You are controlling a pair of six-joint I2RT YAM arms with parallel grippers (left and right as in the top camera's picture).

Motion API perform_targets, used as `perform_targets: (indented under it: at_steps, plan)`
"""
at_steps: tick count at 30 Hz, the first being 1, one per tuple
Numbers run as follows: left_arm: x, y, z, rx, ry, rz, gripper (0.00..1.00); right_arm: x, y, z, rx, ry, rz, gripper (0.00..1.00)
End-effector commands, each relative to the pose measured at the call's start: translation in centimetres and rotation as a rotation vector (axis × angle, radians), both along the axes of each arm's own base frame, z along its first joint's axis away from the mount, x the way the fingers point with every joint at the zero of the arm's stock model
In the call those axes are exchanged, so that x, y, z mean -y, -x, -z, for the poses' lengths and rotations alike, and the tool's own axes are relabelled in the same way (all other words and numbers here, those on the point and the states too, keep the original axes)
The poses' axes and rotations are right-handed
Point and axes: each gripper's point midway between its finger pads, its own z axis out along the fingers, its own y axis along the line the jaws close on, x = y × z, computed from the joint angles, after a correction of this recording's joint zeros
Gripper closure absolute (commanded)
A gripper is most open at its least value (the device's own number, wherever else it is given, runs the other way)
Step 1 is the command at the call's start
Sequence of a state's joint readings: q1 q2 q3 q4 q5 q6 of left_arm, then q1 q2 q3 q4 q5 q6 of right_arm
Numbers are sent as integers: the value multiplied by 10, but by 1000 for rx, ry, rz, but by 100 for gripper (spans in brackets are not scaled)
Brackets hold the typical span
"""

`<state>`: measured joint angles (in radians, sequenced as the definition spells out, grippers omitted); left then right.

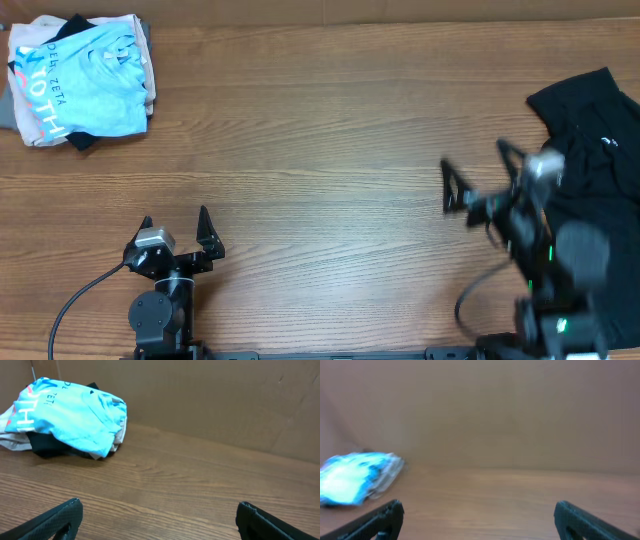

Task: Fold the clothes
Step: 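Reach the right gripper to the black polo shirt and grasp it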

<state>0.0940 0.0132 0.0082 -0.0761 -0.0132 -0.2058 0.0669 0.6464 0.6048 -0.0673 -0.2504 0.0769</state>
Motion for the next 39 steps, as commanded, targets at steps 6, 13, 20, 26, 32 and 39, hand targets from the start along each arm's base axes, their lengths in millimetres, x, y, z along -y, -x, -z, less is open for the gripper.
perform_targets:
  at_steps: [6,13,20,26,32,39]
  plan:
    - [-5,1,-1,5,-13,-22,0,127,-77,12,-433,276,527,0]
    - [-5,1,-1,5,-13,-22,0,183,-81,59,-763,265,614,0]
    - [-5,1,-1,5,-13,-22,0,229,-94,129,-932,234,676,0]
    - [-5,1,-1,5,-13,-22,0,236,-99,199,-1104,248,656,0]
    - [-5,1,-1,5,-13,-22,0,245,-100,237,-1184,281,678,0]
    - [-5,1,-1,5,-13,-22,0,248,-104,257,-1208,285,675,4]
